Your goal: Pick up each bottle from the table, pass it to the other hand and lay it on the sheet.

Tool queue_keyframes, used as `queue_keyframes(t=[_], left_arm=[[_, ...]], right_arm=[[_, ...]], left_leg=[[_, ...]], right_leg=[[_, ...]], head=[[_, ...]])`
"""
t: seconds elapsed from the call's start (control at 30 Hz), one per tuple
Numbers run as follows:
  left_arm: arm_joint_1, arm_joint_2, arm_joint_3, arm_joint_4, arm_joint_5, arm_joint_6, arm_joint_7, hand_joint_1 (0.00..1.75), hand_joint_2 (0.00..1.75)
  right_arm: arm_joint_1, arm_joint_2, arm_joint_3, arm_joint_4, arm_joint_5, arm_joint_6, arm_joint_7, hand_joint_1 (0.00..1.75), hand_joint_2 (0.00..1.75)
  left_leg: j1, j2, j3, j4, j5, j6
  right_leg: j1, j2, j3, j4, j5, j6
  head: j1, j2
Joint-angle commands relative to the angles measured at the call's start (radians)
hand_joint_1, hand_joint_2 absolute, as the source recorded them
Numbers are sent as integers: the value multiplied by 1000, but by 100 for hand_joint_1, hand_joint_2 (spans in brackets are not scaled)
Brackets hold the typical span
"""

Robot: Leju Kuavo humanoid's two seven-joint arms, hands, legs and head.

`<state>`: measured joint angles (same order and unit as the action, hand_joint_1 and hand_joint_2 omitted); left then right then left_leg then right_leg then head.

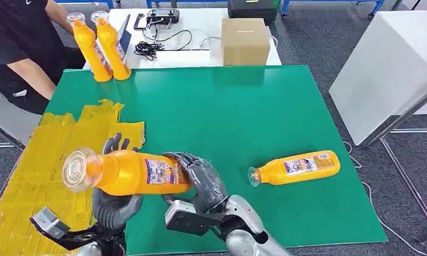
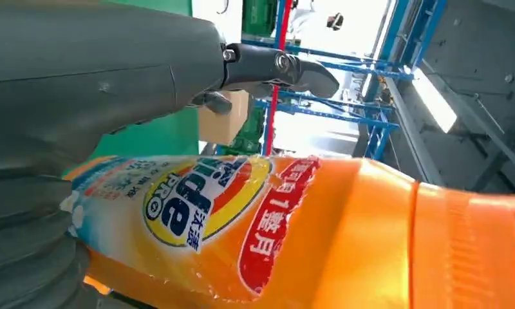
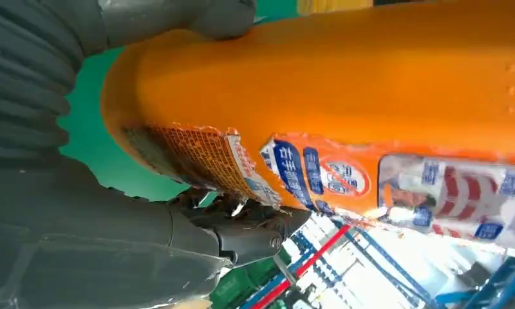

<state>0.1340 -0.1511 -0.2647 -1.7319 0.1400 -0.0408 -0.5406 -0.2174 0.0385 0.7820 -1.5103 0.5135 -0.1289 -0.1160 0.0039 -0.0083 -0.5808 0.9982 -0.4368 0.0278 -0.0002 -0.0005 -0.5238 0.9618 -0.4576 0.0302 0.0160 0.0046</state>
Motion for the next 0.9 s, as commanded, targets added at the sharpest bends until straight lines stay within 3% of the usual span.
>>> queue_keyframes(t=[0.03, 0.47, 0.5, 0.53, 0.73, 0.9], left_arm=[[-29, -2, 26, 36, 8, 21, -7, 175, 175], [-35, 8, -8, 31, -1, -2, -27, 175, 175], [-36, 8, -10, 32, -1, -3, -27, 164, 175], [-37, 9, -12, 33, -3, -3, -27, 0, 175], [-39, 16, -17, 37, -25, 2, -21, 0, 175], [-53, 62, -55, 62, -89, -29, -5, 0, 175]], right_arm=[[-54, -4, 128, 123, -7, 18, -17, 175, 175], [-47, -1, 106, 152, -30, 26, -15, 175, 175], [-48, 0, 106, 154, -30, 27, -15, 175, 175], [-48, 0, 106, 157, -31, 27, -15, 175, 175], [-45, -3, 105, 153, -32, 28, -16, 175, 175], [-44, -9, 103, 153, -34, 36, -21, 175, 175]], left_leg=[[0, 2, 4, -2, -1, -1], [0, 0, 3, -1, 0, -1], [0, 0, 2, -1, 0, -1], [0, 0, 4, -1, 0, -1], [0, 0, 4, -1, 0, -1], [1, 0, 7, -2, -1, -2]], right_leg=[[0, 1, 4, -2, 0, 0], [0, -1, 3, -2, 0, 0], [0, -1, 2, -2, 0, 0], [0, -1, 4, -2, 0, 0], [0, -1, 4, -2, 0, 0], [0, -1, 7, -3, -1, 0]], head=[[0, 0], [0, 0], [0, 0], [0, 0], [0, 0], [0, 0]])
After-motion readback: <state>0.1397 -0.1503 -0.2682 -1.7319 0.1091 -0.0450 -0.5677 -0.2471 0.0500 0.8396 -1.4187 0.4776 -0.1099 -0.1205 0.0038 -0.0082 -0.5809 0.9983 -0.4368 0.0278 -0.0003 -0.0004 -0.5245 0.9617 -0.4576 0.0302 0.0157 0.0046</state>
